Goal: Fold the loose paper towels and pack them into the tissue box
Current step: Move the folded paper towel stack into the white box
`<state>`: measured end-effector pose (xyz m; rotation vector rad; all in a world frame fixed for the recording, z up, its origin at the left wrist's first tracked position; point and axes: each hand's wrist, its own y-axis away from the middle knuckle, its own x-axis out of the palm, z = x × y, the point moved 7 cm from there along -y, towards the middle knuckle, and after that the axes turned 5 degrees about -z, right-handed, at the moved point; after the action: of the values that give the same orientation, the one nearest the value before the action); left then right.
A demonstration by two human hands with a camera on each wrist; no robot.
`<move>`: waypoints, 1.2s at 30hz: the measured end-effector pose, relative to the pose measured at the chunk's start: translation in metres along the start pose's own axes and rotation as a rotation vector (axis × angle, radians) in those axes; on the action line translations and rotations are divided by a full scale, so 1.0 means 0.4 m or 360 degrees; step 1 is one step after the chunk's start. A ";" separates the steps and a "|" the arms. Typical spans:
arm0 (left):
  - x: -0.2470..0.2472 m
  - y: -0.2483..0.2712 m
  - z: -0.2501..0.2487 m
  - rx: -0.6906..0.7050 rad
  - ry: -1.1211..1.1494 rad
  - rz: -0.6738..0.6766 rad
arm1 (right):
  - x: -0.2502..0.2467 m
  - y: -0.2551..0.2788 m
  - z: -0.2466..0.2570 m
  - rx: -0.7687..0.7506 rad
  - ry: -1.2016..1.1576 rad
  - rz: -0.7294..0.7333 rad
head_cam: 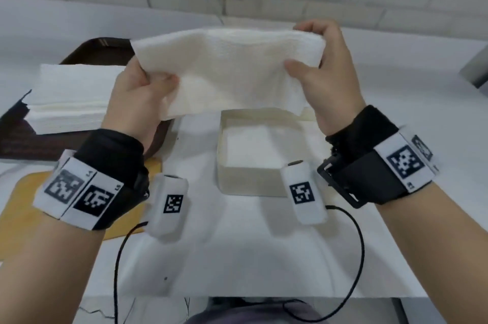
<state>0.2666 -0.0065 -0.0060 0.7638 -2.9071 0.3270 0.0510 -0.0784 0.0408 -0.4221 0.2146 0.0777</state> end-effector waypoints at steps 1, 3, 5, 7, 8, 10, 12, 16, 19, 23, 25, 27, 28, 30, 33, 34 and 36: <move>0.012 0.012 0.004 0.0013 -0.0033 -0.0006 | -0.014 0.012 -0.006 -0.0006 0.0046 -0.0003; 0.030 0.031 0.007 0.0058 -0.0112 -0.0041 | -0.032 0.035 0.004 -0.0176 0.0387 0.0031; 0.051 0.045 0.003 0.0157 -0.0266 -0.0005 | -0.023 0.053 0.043 -0.0477 0.1009 0.0113; 0.074 0.050 -0.013 0.0261 -0.0389 0.0074 | 0.015 0.058 0.071 -0.0691 0.1525 0.0340; 0.082 0.048 -0.023 0.0290 -0.0398 0.0097 | 0.035 0.056 0.079 -0.0734 0.1632 0.0460; 0.088 0.041 -0.043 0.0318 -0.0313 0.0078 | 0.056 0.046 0.093 -0.0737 0.1613 0.0567; 0.081 0.028 -0.054 0.0277 -0.0070 -0.0038 | 0.057 0.032 0.095 -0.0611 0.1374 0.0583; 0.114 0.028 -0.025 -0.0015 0.0289 -0.0136 | 0.048 0.028 0.087 -0.0290 0.0705 0.0501; 0.149 0.047 -0.008 -0.0053 0.0041 -0.0185 | 0.063 0.045 0.050 0.0006 0.0409 0.0546; 0.159 0.050 0.004 -0.0010 -0.0082 -0.0213 | 0.059 0.062 0.016 0.0234 0.0168 0.0524; 0.173 0.060 0.009 0.0006 -0.0166 -0.0149 | 0.061 0.068 0.009 0.0270 0.0126 0.0535; 0.183 0.065 0.010 0.0015 -0.0161 -0.0094 | 0.070 0.075 0.006 0.0281 0.0073 0.0578; 0.181 0.064 0.006 0.0018 -0.0159 -0.0091 | 0.071 0.076 0.006 0.0276 0.0055 0.0577; 0.176 0.058 0.003 -0.0007 -0.0142 -0.0057 | 0.061 0.073 0.002 0.0271 0.0048 0.0498; 0.187 0.064 0.002 0.0000 -0.0203 0.0115 | 0.047 0.069 -0.002 0.0264 0.0080 0.0400; 0.185 0.066 0.006 -0.0025 -0.0192 0.0115 | 0.049 0.070 -0.002 0.0255 0.0099 0.0420; 0.181 0.067 0.022 -0.0099 -0.0121 0.0133 | 0.050 0.071 0.001 0.0209 0.0171 0.0452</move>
<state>0.1898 -0.0199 -0.0072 0.6609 -3.0104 0.2185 0.0672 -0.0519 0.0253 -0.2629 0.3829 0.3187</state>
